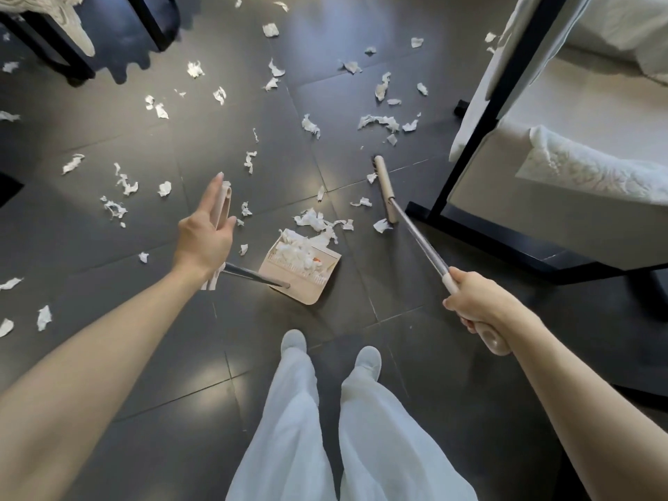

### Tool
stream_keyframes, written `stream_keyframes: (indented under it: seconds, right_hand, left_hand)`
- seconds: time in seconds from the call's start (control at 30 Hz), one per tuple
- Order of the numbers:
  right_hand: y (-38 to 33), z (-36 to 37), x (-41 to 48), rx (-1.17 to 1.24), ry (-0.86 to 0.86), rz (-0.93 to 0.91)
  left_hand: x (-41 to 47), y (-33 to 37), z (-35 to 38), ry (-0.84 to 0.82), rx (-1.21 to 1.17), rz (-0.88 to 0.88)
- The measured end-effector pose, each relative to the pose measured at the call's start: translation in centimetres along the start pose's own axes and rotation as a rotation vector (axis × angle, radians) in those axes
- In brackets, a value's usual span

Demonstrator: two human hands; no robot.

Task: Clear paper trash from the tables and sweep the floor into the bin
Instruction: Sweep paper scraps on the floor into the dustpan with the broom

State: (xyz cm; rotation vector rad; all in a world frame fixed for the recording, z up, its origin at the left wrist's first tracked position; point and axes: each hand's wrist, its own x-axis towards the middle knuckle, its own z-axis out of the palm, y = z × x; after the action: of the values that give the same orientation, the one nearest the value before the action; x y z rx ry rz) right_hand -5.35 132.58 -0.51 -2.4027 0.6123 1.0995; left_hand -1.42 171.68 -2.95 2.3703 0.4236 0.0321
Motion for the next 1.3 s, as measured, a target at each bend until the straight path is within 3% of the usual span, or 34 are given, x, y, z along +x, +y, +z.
stream_keyframes:
  seconds: [0.23,0.5,0.7,0.93,1.3]
  right_hand:
    - [-7.0,5.8,1.5,0.03,-0.074,-0.035]
    - [-11.5,6.8,0.9,0.34,-0.136,-0.016]
    - [-12.9,2.0,2.3,0.019,0.026,-0.036]
    - [-15.7,-3.6,9.7,-0.283,0.131,-0.045]
    - [-16.8,-3.6,14.1,-0.134,-0.172,0.006]
  left_hand:
    - [2.6,-1.7,-2.0,-0.072,-0.002,0.066]
    - [6.1,-2.1,-2.6,-0.102,-0.023,0.058]
    - [8.5,-1.4,-2.4,-0.086,-0.037,0.049]
    - [10.2,-1.0,-3.1,-0.056,-0.078,-0.009]
    - [12.9,-0.3,-3.0,-0.096,-0.093,-0.038]
